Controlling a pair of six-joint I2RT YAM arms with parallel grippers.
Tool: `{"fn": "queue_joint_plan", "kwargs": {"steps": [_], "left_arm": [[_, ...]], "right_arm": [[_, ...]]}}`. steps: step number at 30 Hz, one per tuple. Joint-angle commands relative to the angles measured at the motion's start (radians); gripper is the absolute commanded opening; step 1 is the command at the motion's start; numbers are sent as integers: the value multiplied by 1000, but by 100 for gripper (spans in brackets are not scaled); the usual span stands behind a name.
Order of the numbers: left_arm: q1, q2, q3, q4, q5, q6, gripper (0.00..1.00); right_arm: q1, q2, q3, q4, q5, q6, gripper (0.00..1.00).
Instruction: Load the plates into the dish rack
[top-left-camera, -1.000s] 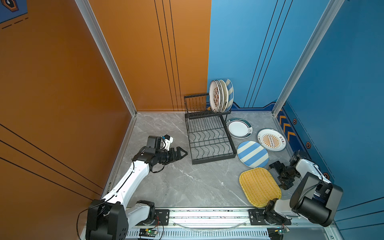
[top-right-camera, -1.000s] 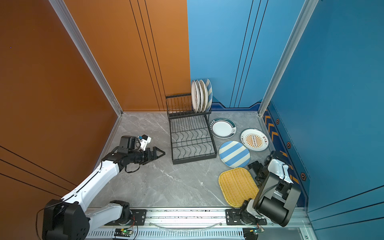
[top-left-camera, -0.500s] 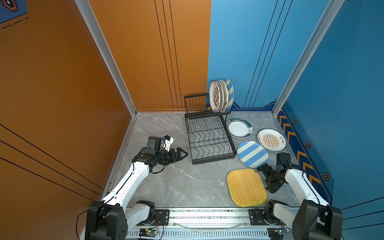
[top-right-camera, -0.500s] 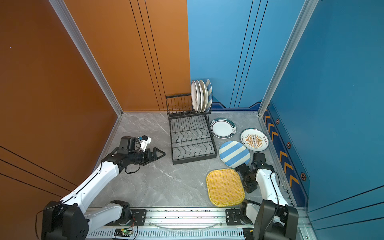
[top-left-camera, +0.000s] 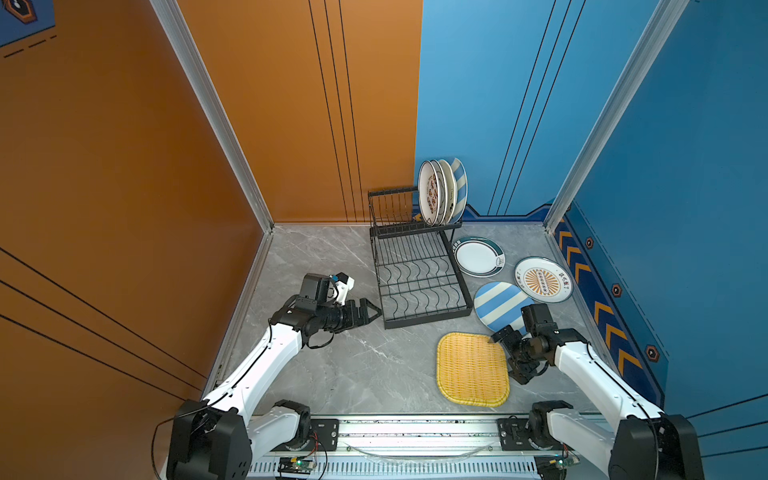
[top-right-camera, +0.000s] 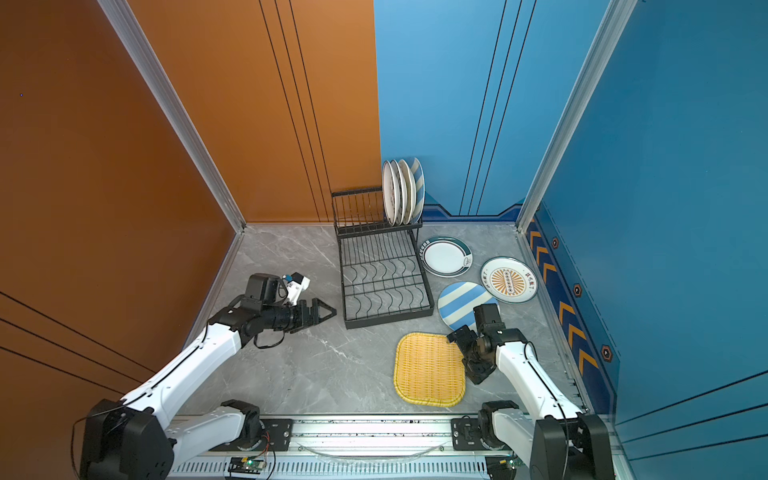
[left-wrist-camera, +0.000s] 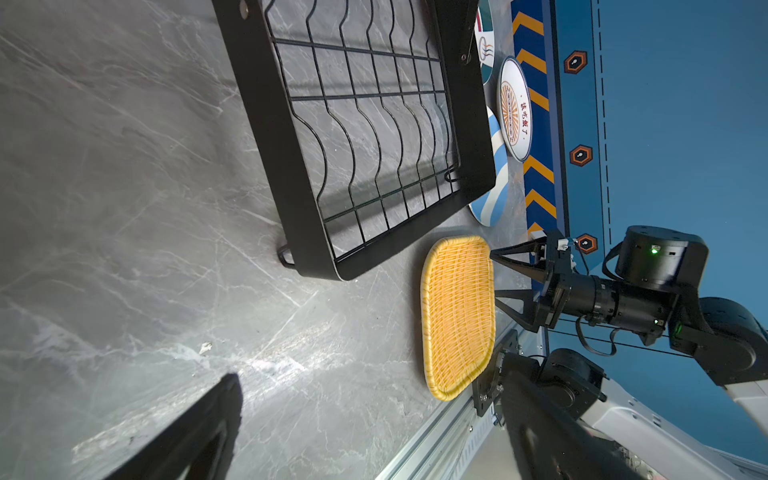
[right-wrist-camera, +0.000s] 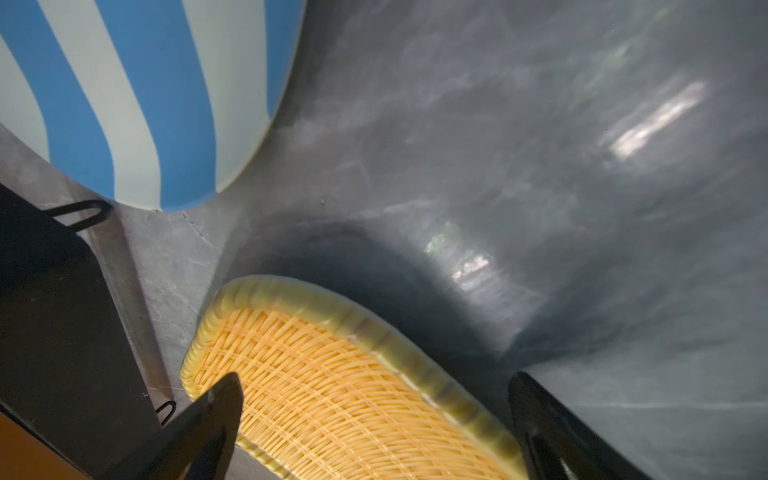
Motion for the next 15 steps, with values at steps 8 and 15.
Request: {"fn": "queue_joint_plan", "kwargs": {"steps": [8, 15], "left_arm": [[-89, 1, -15, -9, 8, -13, 98], [-133, 6, -22, -9, 19, -20, 98]], "right_arm": [[74, 115, 151, -135, 4, -419, 100], [140, 139, 136, -116, 61, -450, 100]]}}
